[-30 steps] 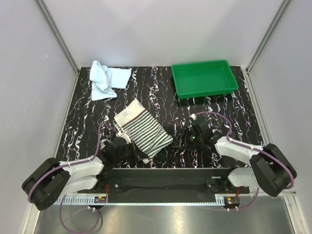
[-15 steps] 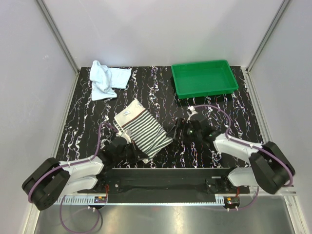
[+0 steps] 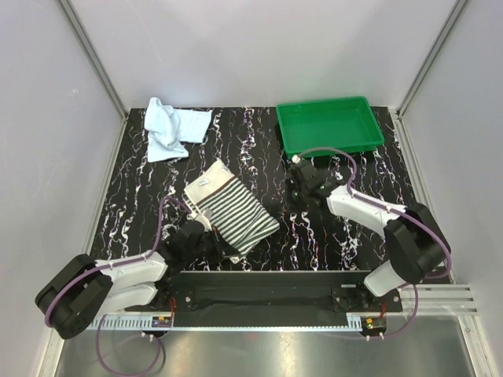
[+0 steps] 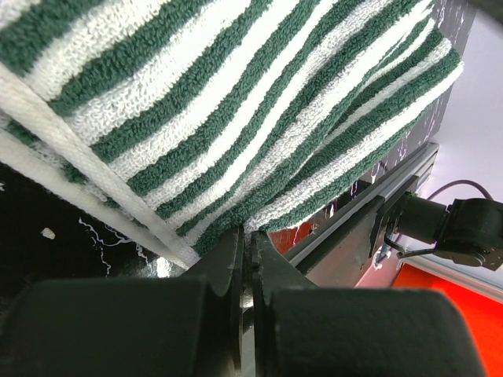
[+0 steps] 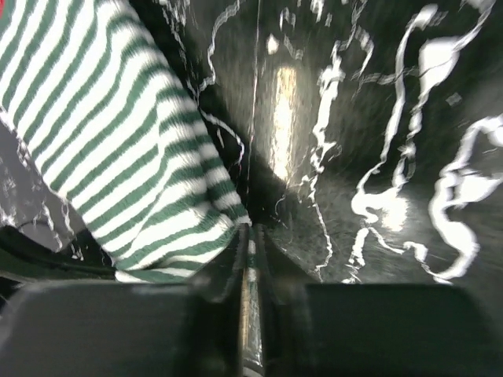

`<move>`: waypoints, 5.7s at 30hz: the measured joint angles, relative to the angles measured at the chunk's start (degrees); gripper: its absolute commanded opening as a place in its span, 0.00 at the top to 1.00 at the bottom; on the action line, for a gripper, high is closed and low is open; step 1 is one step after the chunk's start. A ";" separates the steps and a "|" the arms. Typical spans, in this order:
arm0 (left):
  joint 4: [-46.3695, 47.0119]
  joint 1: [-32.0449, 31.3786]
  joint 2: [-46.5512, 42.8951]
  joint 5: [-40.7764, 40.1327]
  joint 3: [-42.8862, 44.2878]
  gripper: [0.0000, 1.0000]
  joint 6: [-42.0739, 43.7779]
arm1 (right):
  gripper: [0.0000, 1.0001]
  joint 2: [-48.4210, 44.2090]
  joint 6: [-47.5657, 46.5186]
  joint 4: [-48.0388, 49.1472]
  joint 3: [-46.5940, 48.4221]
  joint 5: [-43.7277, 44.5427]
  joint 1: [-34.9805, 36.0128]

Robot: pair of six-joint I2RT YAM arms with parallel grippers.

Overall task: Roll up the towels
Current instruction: Roll the towel

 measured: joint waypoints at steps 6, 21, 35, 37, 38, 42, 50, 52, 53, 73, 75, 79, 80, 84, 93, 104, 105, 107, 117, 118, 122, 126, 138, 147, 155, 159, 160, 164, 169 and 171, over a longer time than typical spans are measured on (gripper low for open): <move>0.07 0.00 0.00 0.17 0.00 1.00 0.24 | 0.70 4.11 -5.27 -13.44 12.52 3.43 0.00; 3.82 2.82 0.15 6.03 -1.33 1.00 -7.23 | 0.21 -23.56 -1.01 -2.54 -8.39 -3.63 -3.63; 9.42 7.10 4.42 9.79 -2.97 1.00 -16.20 | 0.26 -12.72 13.09 29.59 -28.39 -4.94 7.72; 10.23 7.28 5.01 9.97 -2.97 1.00 -16.96 | 0.29 -9.20 14.05 35.47 -28.61 -4.85 7.91; 10.84 7.43 5.53 10.21 -2.99 1.00 -17.40 | 0.30 -7.61 14.45 37.99 -28.59 -4.90 7.96; 13.51 7.93 7.80 11.17 -2.99 1.00 -18.82 | 0.35 0.04 15.69 48.85 -27.61 -5.33 8.31; 16.96 8.11 10.34 11.98 -2.99 1.00 -20.22 | 0.50 9.55 17.27 62.79 -26.91 -5.42 8.68; 17.70 8.26 10.91 12.24 -2.99 1.00 -20.41 | 0.56 11.23 17.57 64.83 -26.75 -5.42 8.68; 18.14 8.28 11.23 12.37 -2.99 1.00 -20.57 | 0.58 11.98 17.70 65.90 -26.71 -5.44 8.68; -4.11 8.46 0.35 10.40 2.67 0.39 -3.98 | 0.93 4.96 14.71 33.40 -14.10 -2.84 9.07; -10.93 8.39 -1.70 7.67 5.51 0.37 0.50 | 0.93 4.13 13.40 25.68 -10.27 -1.73 9.07; -25.42 5.55 -6.25 -1.70 13.68 0.28 10.01 | 0.94 4.07 11.43 13.05 -3.93 -0.76 9.07; -27.34 4.02 -7.04 -4.13 15.58 0.28 11.76 | 0.95 4.13 11.15 10.38 -2.86 -0.72 9.07; -31.98 -3.78 -9.70 -14.03 21.94 0.32 19.17 | 0.95 5.60 9.75 -2.32 3.10 -0.52 9.07; -32.61 -26.60 -3.85 -33.75 27.28 0.37 32.26 | 0.97 11.72 5.97 -18.18 13.55 -0.39 9.05; -21.11 -40.68 12.41 -45.99 28.96 0.35 41.79 | 0.99 12.81 5.53 -20.79 13.46 -2.99 7.34; -20.39 -41.27 13.68 -46.45 29.27 0.34 42.03 | 0.99 12.81 5.53 -20.81 13.40 -3.32 7.19; -19.06 -42.18 16.31 -47.19 30.14 0.35 42.49 | 0.99 12.81 5.53 -20.79 13.33 -3.74 6.99; -15.54 -42.82 25.97 -50.58 32.76 0.34 42.80 | 0.99 12.70 5.53 -18.88 10.32 -6.75 5.77; -15.45 -42.82 26.58 -50.99 32.79 0.34 42.77 | 0.99 12.57 5.55 -18.62 9.88 -7.10 5.55; -14.36 -42.56 29.38 -52.24 32.81 0.36 42.71 | 0.99 11.56 5.53 -17.49 8.26 -8.41 4.79; -12.61 -41.40 31.54 -52.43 32.85 0.44 42.53 | 0.99 10.75 5.51 -16.48 6.82 -9.40 4.13; -8.02 -38.10 32.98 -51.89 32.63 1.00 41.57 | 0.84 9.60 4.76 -14.80 4.46 -9.99 2.47; -5.60 -35.76 33.27 -48.02 32.74 1.00 41.42 | 0.30 4.94 2.01 -22.45 4.37 -7.93 -1.40; -4.61 -30.86 32.09 -37.97 32.79 1.00 39.10 | 0.18 -1.92 0.66 -31.26 7.63 0.20 -7.58; -3.26 -26.47 31.80 -29.49 32.79 1.00 35.76 | 0.17 -6.93 1.55 -35.93 12.15 9.68 -7.85; -2.95 -25.07 31.56 -26.97 32.63 1.00 34.69 | 0.17 -8.70 1.79 -36.46 13.16 11.80 -7.89; 1.53 -18.38 30.14 -14.88 29.31 1.00 29.53 | 0.17 -17.05 2.14 -35.52 12.85 14.36 -7.98; 9.11 -9.11 28.87 0.24 23.63 1.00 20.50 | 0.16 -28.92 2.67 -27.34 3.69 9.60 -8.00; 12.92 -6.10 28.92 4.66 21.59 1.00 16.59 | 0.17 -31.41 3.10 -24.33 -0.33 6.73 -8.00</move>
